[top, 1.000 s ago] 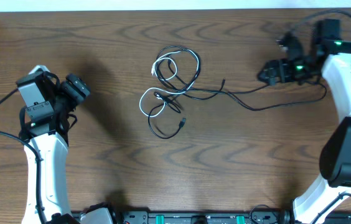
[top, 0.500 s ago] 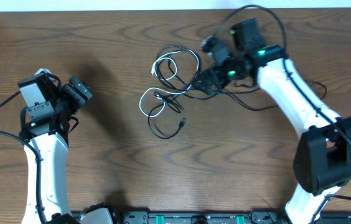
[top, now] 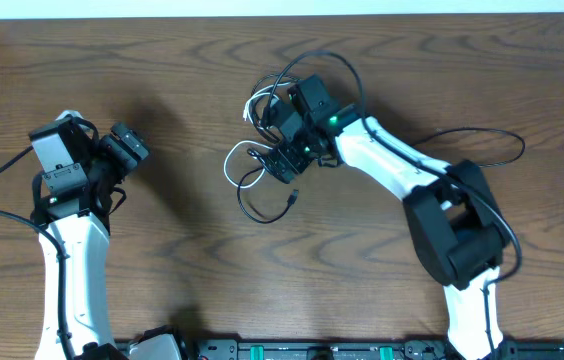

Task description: Untangle cables

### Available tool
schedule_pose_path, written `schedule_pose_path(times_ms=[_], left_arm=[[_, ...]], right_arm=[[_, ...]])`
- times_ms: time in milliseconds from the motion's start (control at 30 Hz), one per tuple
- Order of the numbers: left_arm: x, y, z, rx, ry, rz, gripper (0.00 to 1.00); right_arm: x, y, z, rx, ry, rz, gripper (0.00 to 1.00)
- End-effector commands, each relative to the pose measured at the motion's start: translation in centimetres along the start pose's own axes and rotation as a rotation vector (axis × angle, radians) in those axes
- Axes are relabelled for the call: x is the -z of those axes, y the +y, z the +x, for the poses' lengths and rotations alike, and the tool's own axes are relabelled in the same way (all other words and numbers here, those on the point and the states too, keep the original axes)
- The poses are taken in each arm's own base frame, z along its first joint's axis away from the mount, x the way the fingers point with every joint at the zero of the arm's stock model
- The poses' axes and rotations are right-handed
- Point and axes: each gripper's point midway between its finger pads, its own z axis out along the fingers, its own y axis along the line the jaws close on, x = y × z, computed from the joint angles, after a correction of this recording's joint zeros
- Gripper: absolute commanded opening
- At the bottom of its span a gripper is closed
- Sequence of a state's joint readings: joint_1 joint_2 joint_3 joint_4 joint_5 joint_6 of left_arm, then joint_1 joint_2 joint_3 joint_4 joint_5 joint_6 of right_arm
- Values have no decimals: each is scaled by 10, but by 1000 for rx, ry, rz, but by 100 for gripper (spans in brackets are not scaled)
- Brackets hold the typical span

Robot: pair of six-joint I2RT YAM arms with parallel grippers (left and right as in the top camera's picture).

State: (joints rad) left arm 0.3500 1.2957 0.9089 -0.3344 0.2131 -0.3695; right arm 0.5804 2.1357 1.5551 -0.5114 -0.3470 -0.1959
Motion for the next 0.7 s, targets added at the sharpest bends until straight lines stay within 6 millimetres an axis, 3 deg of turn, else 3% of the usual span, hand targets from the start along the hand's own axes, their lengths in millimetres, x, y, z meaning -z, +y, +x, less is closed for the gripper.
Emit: schedule_pose_path(times_ms=[0, 133, 200, 367, 467, 500, 533, 567, 667], left_arm=[[4, -5, -5, -3, -11, 20, 95], [4, -5, -5, -3, -11, 19, 95], [4, -5, -5, -3, -11, 19, 95], [4, -5, -5, -3, -11, 20, 95], [4, -5, -5, -3, -11, 20, 95], [4, -5, -5, -3, -11, 20, 95], [4, -5, -5, -3, -11, 20, 95], [4, -5, -5, -3, -11, 19, 95], [4, -5, -5, -3, -11, 20, 95]], right_arm=[[-22, -8, 20, -4, 61, 14, 74], [-24, -9, 20, -2, 57, 16, 30], [-24, -10, 17, 1, 48, 18, 16], [-24, -11, 13, 7, 30, 21, 1], [-24, -11, 10, 10, 20, 23, 1], [-24, -11, 9, 13, 13, 24, 13], [-24, -12, 7, 14, 7, 26, 36], [-24, -12, 4, 18, -4, 27, 72], [-24, -13, -1, 17, -25, 31, 99]])
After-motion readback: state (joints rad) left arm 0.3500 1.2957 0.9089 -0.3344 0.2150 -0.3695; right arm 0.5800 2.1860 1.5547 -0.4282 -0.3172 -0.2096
